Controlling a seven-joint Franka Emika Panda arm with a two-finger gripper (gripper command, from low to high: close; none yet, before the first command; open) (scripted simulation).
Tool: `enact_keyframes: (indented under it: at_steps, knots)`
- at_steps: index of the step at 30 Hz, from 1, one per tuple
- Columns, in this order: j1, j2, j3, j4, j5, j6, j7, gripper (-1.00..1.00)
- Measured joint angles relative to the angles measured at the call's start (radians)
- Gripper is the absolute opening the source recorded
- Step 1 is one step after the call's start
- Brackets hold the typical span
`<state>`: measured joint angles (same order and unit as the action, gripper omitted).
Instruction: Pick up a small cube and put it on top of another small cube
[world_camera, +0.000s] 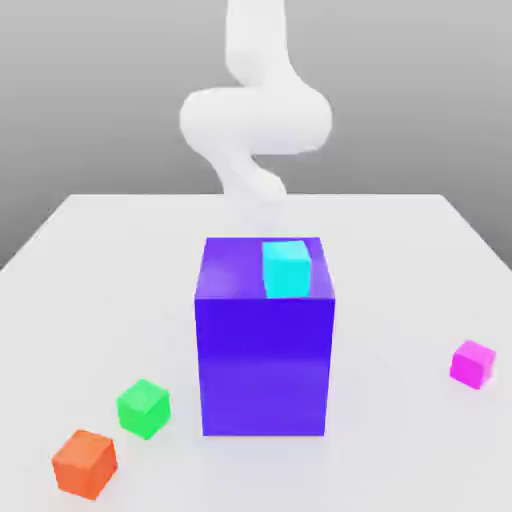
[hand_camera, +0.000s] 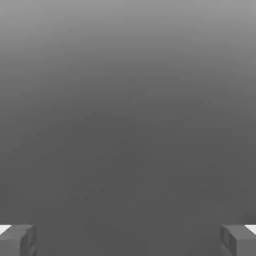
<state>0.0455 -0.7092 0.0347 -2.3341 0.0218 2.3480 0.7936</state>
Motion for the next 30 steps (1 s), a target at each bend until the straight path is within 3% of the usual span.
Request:
enact_keyframes:
  at_steps: [9, 15, 22, 28, 29, 30]
  knots:
    - [0.158, 0.326, 0.163, -0.124, 0.047, 0.175, 0.001, 0.0]
    - [0.248, 0.543, 0.291, -0.206, 0.018, 0.29, 0.044, 0.0]
    - [0.401, 0.813, 0.371, -0.299, -0.155, 0.421, 0.195, 0.0]
    - [0.558, 1.035, 0.208, -0.276, -0.366, 0.568, 0.358, 0.0]
    - [0.587, 1.068, 0.174, -0.268, -0.389, 0.594, 0.376, -1.0]
    - [0.587, 1.068, 0.174, -0.268, -0.389, 0.594, 0.376, -1.0]
